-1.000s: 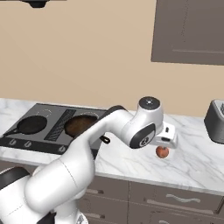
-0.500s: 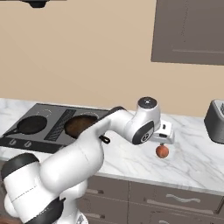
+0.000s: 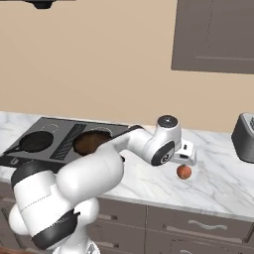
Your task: Place both pans onto different burners. Then place the onion and the chicken drumstick on different pans.
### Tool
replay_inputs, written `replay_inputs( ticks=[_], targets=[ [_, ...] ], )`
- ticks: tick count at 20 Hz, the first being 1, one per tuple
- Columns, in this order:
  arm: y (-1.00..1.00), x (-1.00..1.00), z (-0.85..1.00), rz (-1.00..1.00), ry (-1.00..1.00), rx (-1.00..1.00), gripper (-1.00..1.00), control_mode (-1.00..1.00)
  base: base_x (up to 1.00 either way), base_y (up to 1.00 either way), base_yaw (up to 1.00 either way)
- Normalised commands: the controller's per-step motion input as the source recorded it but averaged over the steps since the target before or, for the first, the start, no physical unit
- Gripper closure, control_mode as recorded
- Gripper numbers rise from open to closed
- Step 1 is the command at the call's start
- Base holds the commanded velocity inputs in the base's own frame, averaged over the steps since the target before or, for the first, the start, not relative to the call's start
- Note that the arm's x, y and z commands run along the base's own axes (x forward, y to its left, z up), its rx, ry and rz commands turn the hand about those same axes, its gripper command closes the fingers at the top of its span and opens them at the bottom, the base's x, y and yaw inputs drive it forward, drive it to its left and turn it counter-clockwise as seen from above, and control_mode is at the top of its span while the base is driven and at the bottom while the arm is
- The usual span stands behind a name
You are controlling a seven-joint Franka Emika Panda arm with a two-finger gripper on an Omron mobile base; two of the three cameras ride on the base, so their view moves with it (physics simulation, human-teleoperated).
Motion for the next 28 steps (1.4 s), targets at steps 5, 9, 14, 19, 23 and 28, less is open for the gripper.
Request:
replay_inputs(
  ticks=[5,9,14,19,23,28],
  targets=[
    [-0.09,0.30,-0.17,0.00,0.00,0.00,-1.00,-1.00,0.00,0.00,0.00],
    [-0.06,0.29,-0.17,0.00,0.01,0.00,-1.00,-1.00,0.00,0.00,0.00],
    [-0.19,0.18,-0.09,0.00,0.01,0.00,-1.00,-1.00,0.00,0.00,0.00],
    [-0.16,0.15,-0.03,0.00,0.04,0.00,-1.00,-1.00,0.00,0.00,0.00],
    [-0.03,0.15,-0.16,0.00,0.04,0.00,-1.00,-1.00,0.00,0.00,0.00],
    [-0.06,0.09,-0.25,0.00,0.03,0.00,-1.00,-1.00,0.00,0.00,0.00]
  ],
)
